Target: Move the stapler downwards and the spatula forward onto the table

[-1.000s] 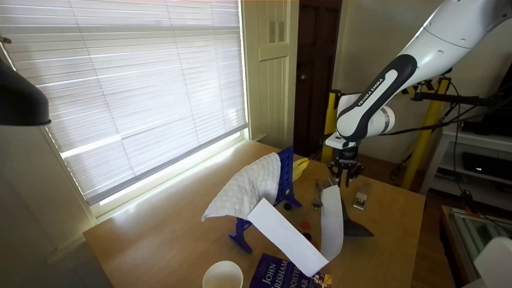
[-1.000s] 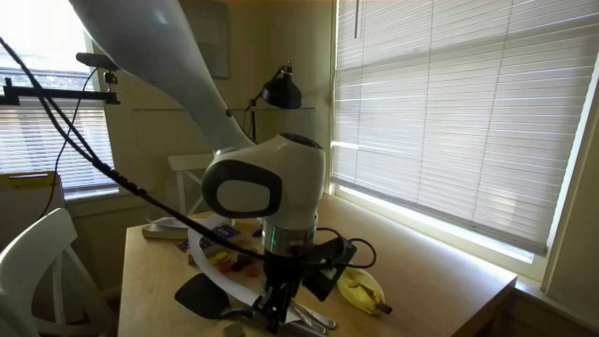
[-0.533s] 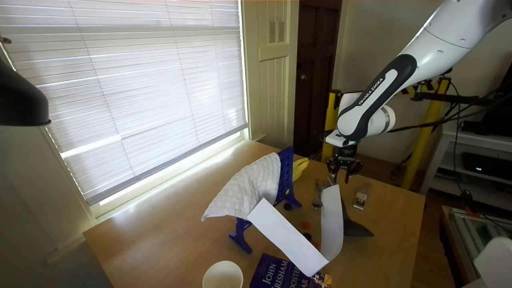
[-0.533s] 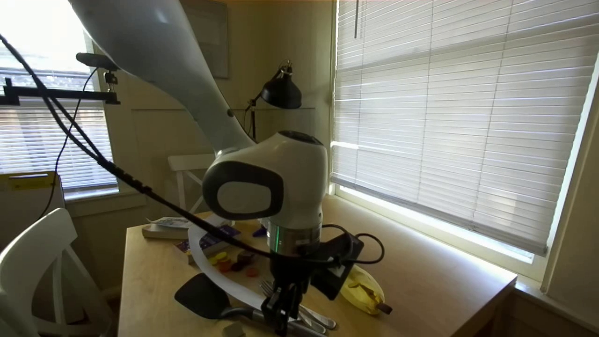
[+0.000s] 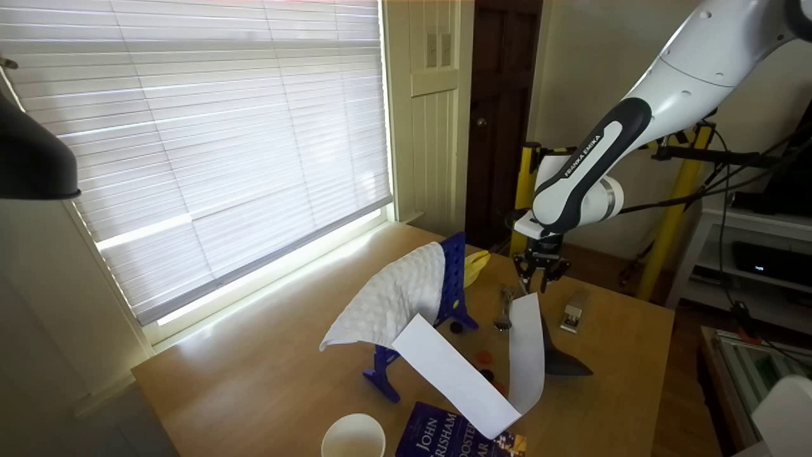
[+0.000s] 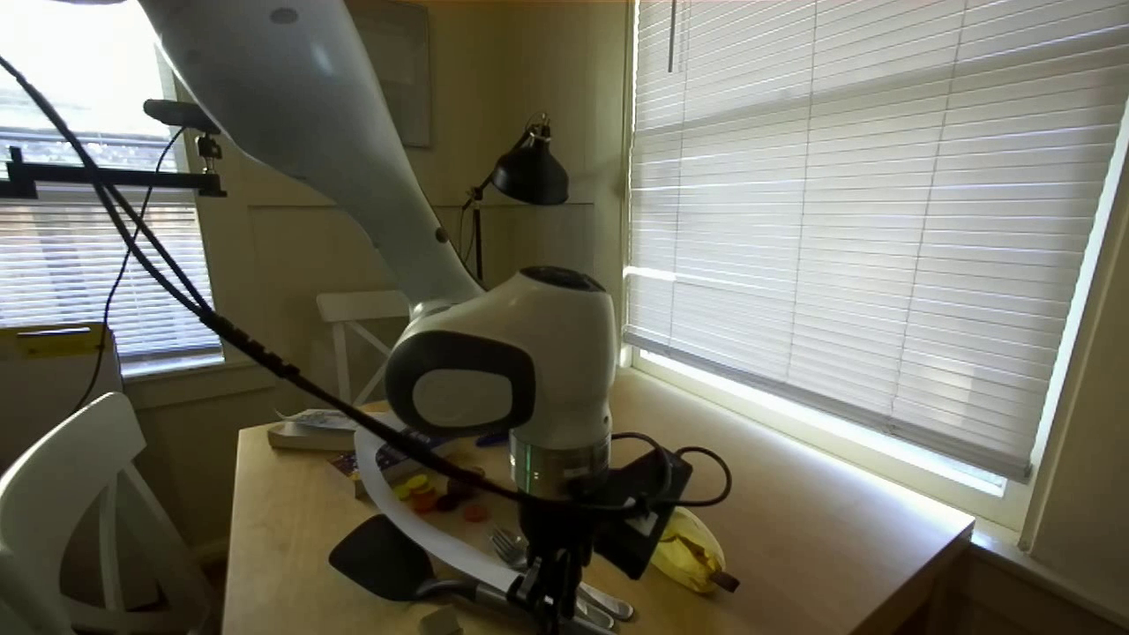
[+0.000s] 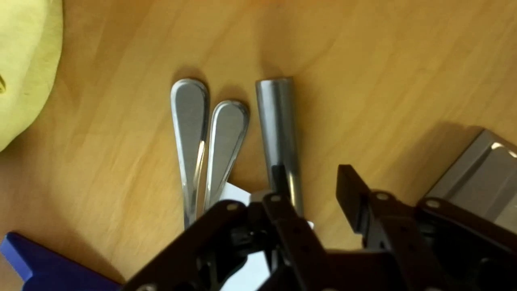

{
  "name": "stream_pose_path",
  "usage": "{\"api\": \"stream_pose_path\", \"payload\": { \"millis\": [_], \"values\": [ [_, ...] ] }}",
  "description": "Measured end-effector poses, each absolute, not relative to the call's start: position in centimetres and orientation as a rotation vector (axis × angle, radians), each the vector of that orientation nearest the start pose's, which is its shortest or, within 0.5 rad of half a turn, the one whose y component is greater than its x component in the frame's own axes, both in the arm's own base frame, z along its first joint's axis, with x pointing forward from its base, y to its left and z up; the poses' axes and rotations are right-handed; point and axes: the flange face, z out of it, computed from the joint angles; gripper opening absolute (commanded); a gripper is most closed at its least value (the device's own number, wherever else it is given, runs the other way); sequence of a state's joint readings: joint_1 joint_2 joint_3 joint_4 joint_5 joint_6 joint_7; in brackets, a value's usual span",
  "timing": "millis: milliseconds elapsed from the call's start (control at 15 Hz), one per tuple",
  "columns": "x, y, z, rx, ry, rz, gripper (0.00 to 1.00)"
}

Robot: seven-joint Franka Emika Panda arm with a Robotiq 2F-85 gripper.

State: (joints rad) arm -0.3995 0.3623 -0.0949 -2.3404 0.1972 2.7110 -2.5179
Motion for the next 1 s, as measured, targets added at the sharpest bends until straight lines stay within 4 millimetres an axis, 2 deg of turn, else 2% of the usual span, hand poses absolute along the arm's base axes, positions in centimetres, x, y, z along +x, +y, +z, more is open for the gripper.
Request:
{"api": "stream_pose_path", "payload": {
  "millis": [133,400,467,600,667,800,1000],
  "values": [
    [45.5,-25.0,17.7,1.865,2.497,0.081,0.43],
    [46.3,-24.5,16.8,1.843,2.506,0.088,0.35],
    [46.4,-24.4,16.6,1.84,2.509,0.089,0.14],
    [46.5,-24.3,16.2,1.84,2.515,0.089,0.1],
    [46.4,-24.3,16.1,1.84,2.516,0.088,0.02],
    [46.4,-24.3,16.2,1.84,2.519,0.088,0.06],
    [46.0,-24.7,16.8,1.839,2.564,0.055,0.06]
  ]
}}
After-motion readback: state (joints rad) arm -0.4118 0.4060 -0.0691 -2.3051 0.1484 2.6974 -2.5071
